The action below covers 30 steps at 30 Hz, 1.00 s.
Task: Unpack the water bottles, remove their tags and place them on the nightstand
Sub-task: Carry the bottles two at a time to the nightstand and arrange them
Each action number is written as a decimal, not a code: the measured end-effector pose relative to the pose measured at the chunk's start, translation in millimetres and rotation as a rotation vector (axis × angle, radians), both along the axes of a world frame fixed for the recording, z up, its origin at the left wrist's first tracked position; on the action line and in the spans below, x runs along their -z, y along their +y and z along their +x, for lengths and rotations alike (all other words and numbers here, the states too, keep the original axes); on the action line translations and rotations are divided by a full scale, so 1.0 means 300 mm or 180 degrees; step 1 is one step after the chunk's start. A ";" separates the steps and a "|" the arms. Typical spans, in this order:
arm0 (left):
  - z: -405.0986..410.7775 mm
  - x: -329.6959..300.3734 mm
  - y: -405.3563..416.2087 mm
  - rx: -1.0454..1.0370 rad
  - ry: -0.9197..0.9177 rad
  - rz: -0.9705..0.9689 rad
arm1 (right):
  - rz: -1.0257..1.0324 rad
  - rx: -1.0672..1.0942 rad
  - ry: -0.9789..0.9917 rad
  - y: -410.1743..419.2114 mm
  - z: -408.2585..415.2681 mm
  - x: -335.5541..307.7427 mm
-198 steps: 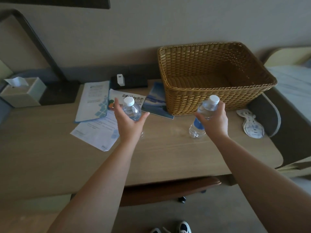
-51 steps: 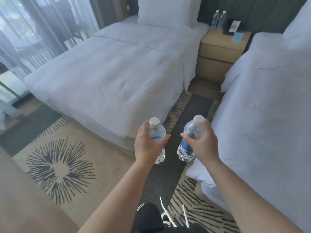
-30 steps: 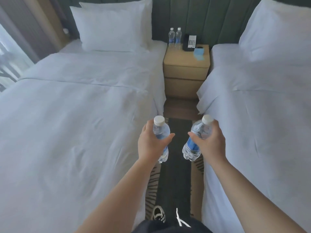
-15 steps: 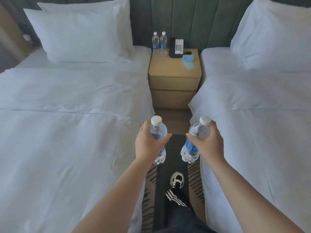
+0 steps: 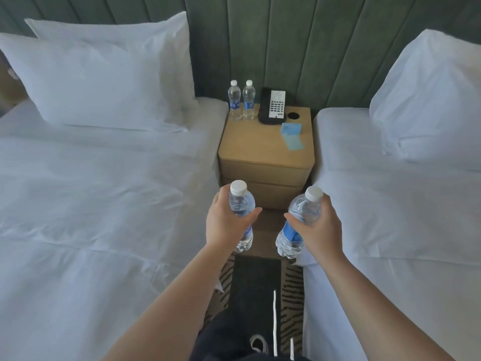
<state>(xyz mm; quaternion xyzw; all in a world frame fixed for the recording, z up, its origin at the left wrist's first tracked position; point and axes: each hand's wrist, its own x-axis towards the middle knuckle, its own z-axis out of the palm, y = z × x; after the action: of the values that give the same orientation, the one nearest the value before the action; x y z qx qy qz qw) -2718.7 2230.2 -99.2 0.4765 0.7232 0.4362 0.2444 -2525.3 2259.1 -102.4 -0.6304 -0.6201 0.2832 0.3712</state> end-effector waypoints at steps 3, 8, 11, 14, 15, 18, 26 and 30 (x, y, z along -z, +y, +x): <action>-0.027 0.013 0.160 -0.0033 -0.0055 -0.0012 | -0.0016 0.0023 0.0055 0.169 -0.020 0.010; -0.111 0.065 0.451 0.0019 -0.0085 0.0004 | -0.0043 0.0103 0.0183 0.475 -0.101 0.064; -0.186 0.107 0.657 0.0044 -0.0172 -0.0056 | -0.0063 0.0081 0.0234 0.680 -0.183 0.102; -0.272 0.140 0.882 0.0073 -0.0273 -0.0153 | -0.0123 0.0036 0.0260 0.903 -0.278 0.136; -0.300 0.147 0.957 0.0086 -0.0271 -0.0178 | -0.0172 0.0012 0.0271 0.977 -0.309 0.144; -0.380 0.163 1.174 0.0189 -0.0183 -0.0250 | -0.0322 -0.0028 0.0227 1.193 -0.395 0.168; -0.511 0.269 1.652 0.0280 -0.0256 -0.0706 | -0.0528 -0.0194 0.0043 1.652 -0.555 0.262; -0.556 0.382 1.834 0.0306 -0.0317 -0.0941 | -0.0608 -0.0305 0.0078 1.829 -0.607 0.360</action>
<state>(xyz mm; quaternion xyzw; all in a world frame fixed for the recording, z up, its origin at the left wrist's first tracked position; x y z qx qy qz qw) -2885.5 2780.5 -213.7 0.4472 0.7428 0.3359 0.3680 -2707.4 2807.6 -210.6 -0.6291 -0.6151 0.3661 0.3031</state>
